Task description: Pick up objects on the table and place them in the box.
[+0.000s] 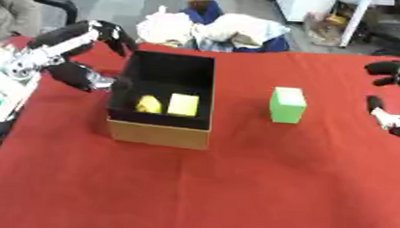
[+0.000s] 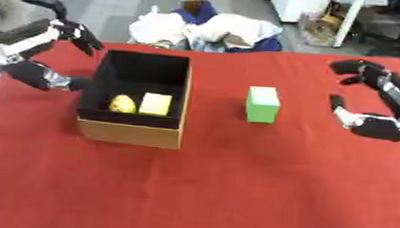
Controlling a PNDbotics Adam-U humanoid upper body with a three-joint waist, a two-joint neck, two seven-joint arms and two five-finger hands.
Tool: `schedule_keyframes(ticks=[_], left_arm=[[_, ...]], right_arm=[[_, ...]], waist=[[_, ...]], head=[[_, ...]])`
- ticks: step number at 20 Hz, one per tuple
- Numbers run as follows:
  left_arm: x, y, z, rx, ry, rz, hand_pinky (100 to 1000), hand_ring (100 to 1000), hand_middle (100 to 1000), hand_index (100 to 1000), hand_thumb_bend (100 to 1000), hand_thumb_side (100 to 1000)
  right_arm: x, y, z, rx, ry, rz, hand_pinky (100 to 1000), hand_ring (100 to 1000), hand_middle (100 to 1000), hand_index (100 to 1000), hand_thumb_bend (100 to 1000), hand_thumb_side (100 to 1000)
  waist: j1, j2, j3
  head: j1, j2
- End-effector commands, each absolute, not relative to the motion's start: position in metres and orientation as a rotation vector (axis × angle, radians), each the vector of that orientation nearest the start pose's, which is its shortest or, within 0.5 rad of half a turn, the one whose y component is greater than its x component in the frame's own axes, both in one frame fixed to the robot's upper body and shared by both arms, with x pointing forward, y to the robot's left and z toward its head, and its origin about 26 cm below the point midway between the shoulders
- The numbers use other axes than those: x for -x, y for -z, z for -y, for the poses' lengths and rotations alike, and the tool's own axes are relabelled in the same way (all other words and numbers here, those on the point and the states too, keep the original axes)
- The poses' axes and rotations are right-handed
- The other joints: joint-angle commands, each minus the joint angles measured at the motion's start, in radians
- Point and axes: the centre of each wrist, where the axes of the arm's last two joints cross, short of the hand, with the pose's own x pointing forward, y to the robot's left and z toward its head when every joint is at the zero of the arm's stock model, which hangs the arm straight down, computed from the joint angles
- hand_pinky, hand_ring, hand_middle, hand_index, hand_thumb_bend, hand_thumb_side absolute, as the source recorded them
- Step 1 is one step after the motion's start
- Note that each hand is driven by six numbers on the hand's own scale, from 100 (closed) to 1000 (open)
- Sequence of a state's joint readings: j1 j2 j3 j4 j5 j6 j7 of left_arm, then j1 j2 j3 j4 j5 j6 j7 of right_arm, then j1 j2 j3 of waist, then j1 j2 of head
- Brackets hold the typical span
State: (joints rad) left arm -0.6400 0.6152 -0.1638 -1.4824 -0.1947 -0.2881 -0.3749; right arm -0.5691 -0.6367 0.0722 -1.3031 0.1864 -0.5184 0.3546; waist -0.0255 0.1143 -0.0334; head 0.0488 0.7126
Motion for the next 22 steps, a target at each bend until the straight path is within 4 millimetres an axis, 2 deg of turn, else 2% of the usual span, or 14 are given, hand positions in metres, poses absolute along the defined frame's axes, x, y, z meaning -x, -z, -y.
schedule_keyframes(ticks=[1, 5, 7, 9, 14, 18, 22], left_arm=[[-0.381, -0.237, -0.301, -0.361, 1.197, 2.095, 714, 622, 657, 786, 541, 672], [-0.369, -0.226, -0.302, -0.316, 1.078, 2.112, 710, 615, 647, 779, 511, 679], [-0.365, -0.222, -0.302, -0.304, 1.038, 2.116, 710, 613, 645, 777, 505, 682], [-0.362, -0.22, -0.303, -0.299, 1.011, 2.119, 709, 612, 642, 775, 503, 683], [-0.358, -0.216, -0.303, -0.284, 0.969, 2.122, 710, 611, 639, 774, 492, 693], [-0.357, -0.213, -0.303, -0.276, 0.95, 2.119, 710, 611, 639, 774, 489, 704], [-0.357, -0.21, -0.302, -0.262, 0.942, 2.115, 710, 609, 637, 774, 478, 719]], right_arm=[[-0.408, -0.196, 0.38, 0.416, -1.37, 1.945, 813, 902, 875, 916, 100, 251], [-0.424, -0.195, 0.39, 0.398, -1.48, 1.803, 838, 927, 896, 925, 100, 329], [-0.431, -0.19, 0.396, 0.389, -1.517, 1.731, 847, 936, 904, 929, 138, 363], [-0.437, -0.184, 0.402, 0.388, -1.541, 1.664, 856, 945, 913, 933, 213, 402], [-0.447, -0.17, 0.413, 0.42, -1.565, 1.536, 864, 952, 920, 940, 291, 444], [-0.454, -0.161, 0.412, 0.46, -1.559, 1.488, 867, 955, 923, 941, 324, 452], [-0.462, -0.152, 0.403, 0.506, -1.557, 1.464, 869, 957, 926, 944, 352, 448]], waist=[[-0.002, -0.016, 0.011], [-0.007, -0.017, 0.039], [-0.009, -0.017, 0.049], [-0.012, -0.017, 0.059], [-0.017, -0.015, 0.079], [-0.018, -0.015, 0.089], [-0.016, -0.015, 0.094]], head=[[-0.01, 0.005], [-0.017, 0.002], [-0.02, 0.0], [-0.024, -0.003], [-0.032, -0.011], [-0.035, -0.014], [-0.038, -0.015]])
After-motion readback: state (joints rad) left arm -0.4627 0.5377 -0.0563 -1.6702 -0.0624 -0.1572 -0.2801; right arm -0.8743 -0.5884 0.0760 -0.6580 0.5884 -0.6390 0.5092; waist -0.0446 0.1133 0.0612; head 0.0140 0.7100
